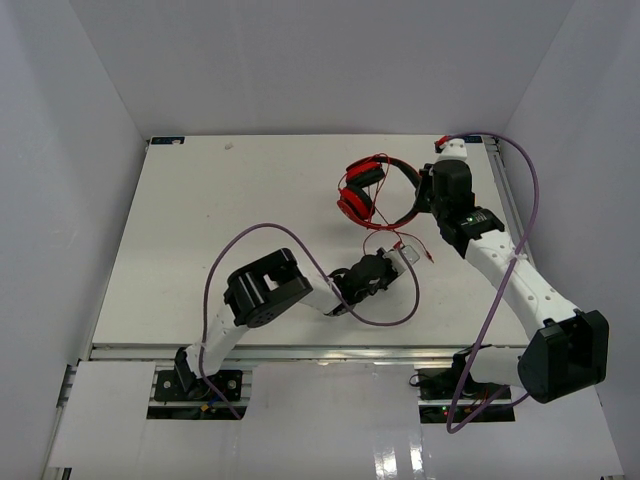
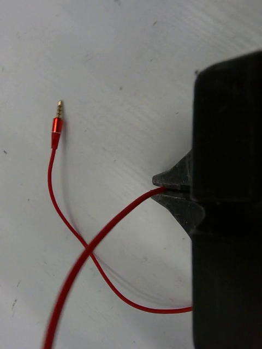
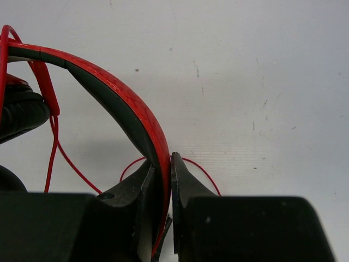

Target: Wrap the headphones

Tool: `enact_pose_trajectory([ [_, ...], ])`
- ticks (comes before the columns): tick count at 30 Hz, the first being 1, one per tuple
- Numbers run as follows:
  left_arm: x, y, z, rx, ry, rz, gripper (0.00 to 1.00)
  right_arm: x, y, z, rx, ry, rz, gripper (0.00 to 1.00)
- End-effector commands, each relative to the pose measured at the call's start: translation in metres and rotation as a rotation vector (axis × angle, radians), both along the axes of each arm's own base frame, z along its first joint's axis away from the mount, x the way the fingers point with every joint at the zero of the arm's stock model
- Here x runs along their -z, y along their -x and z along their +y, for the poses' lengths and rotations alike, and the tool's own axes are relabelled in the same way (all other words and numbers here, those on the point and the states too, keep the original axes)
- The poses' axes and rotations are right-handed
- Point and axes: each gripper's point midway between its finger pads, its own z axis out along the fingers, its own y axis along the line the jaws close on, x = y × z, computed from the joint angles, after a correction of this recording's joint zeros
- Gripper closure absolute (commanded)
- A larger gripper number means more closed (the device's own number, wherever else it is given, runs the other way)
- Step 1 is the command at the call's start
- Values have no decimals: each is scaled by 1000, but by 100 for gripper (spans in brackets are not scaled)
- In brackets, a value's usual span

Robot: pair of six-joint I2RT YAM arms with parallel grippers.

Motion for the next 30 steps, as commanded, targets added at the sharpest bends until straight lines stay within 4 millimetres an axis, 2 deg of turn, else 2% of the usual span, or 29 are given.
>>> enact_pose_trajectory([
  [1, -47, 47, 6, 133, 78, 40, 100, -37, -10, -2, 39, -46, -123, 92],
  [4, -62, 78, 25, 185, 81, 66, 100, -35, -14, -8, 59, -31, -126, 92],
  [10, -66, 125, 61, 278, 53, 161, 100, -33, -21, -15, 74, 7, -140, 92],
  [15, -105, 147, 73, 371, 51, 164, 100, -26, -26, -13, 10, 96, -149, 92],
  [18, -137, 158, 84, 416, 46, 140, 100, -25, -29, -18, -12, 174, -174, 92],
  [19, -141, 160, 86, 430, 29, 137, 100, -20, -28, -19, -15, 190, -171, 92],
  [22, -175, 162, 96, 435, 25, 98, 100, -10, -29, -24, -29, 256, -189, 92],
  [26, -208, 152, 114, 385, -22, 8, 100, -4, -31, -27, -74, 363, -215, 92],
  [28, -207, 146, 126, 354, -79, -4, 100, -4, -29, -19, -155, 408, -235, 92],
  [30, -211, 132, 137, 294, -119, -41, 100, -4, -24, -9, -268, 455, -256, 92],
])
